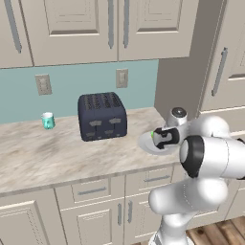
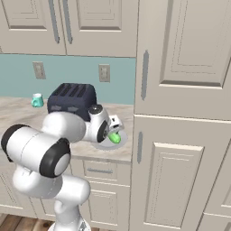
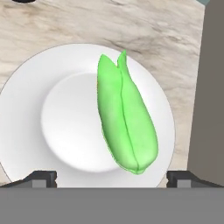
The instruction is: Pick the corn from the counter and place it in the microwave. Then turn on the microwave.
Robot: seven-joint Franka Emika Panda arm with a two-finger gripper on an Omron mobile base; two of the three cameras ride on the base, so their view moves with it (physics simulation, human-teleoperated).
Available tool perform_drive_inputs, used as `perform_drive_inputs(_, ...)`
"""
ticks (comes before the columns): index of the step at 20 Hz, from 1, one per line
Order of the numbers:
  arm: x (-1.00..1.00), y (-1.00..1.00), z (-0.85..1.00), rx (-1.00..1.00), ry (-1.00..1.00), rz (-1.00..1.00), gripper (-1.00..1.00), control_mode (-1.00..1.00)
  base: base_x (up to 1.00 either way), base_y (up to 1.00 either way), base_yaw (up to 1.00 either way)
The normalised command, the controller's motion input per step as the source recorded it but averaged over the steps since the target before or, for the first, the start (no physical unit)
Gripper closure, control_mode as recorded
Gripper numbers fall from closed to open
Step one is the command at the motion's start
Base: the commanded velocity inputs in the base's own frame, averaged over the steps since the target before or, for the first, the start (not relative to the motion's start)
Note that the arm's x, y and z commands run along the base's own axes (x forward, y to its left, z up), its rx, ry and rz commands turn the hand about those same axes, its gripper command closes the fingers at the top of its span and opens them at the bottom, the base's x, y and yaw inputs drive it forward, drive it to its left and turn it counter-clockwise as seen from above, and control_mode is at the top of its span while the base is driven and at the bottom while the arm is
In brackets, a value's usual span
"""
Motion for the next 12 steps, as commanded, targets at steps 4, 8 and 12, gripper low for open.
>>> perform_drive_inputs(4,0.12,-0.07,-0.15,0.0,0.0,0.0,-1.0,-1.0,0.0,0.0,0.0)
perform_drive_inputs(8,0.14,-0.06,-0.15,0.0,0.0,0.0,-1.0,-1.0,0.0,0.0,0.0)
perform_drive_inputs(12,0.16,-0.04,-0.13,0.0,0.0,0.0,-1.0,-1.0,0.0,0.0,0.0)
